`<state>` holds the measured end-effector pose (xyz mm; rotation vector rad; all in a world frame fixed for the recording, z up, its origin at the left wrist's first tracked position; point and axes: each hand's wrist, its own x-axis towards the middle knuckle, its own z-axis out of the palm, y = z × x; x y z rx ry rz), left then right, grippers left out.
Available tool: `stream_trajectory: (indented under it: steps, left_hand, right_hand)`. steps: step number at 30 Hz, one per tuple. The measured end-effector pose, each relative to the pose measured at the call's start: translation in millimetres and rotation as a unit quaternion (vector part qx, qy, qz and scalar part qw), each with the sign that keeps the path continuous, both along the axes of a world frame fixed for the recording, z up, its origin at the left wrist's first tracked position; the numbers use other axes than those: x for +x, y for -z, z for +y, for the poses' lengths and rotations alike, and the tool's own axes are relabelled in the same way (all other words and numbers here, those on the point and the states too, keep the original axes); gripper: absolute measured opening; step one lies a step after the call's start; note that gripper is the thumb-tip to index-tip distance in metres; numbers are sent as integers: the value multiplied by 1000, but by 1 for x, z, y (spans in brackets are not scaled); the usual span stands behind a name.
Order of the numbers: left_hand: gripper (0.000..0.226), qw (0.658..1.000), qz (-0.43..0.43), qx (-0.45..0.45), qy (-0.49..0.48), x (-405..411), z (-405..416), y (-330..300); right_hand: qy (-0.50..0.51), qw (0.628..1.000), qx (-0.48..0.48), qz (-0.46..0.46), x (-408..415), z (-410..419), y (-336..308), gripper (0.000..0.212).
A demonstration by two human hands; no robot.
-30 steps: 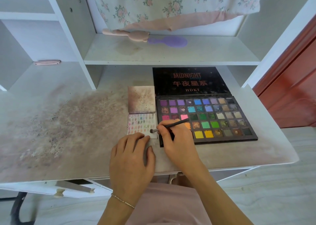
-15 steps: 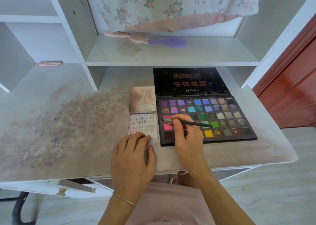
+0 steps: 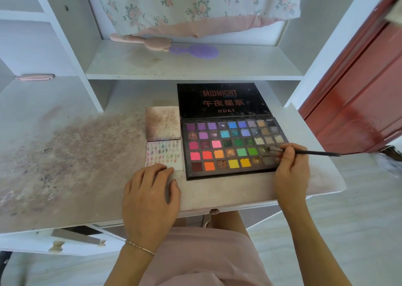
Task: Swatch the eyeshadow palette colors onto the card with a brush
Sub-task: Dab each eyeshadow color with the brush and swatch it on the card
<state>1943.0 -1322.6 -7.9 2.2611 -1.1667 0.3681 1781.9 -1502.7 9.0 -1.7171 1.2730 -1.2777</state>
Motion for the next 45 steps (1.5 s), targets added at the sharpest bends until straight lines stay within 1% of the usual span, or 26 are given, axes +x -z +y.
stream_trajectory:
  steps: [5,8,14,22,29,32,35,39,42,45]
  left_hand:
    - [36,1000,-4,-4,0,0,0,1]
    - [36,1000,-7,-5,1,0,0,2]
    - [36,1000,-9,-11,1,1,0,3]
    - [37,1000,-21,-15,-5,2,-2,6]
    - [38,1000,-18,-12,-2,1,0,3]
    - [38,1000,-15,-11,-2,0,-1,2]
    - [38,1000,-15,-10,-4,0,-1,2]
    - [37,1000,-21,-10,-1,1,-1,3]
    - [36,1000,-24,-12,-4,1,0,4]
    - [36,1000,-25,-11,-5,1,-1,5]
  right_hand:
    - [63,998,-9,14,-15,-10,0,14]
    - [87,996,-2,5,-18,-13,2,15]
    - [106,994,-1,-24,-20,-12,2,14]
    - [123,992,11,20,-23,-12,4,14]
    - [143,989,5,22,-22,-10,4,14]
    - [159,987,-5,-8,-21,-7,3,18]
    - [126,991,1,-36,-16,-3,2,20]
    - [0,999,10,-52,-1,10,-4,32]
    - [-99,994,14,-51,15,25,-5,26]
    - [-171,983,19,-61,34,40,-5,19]
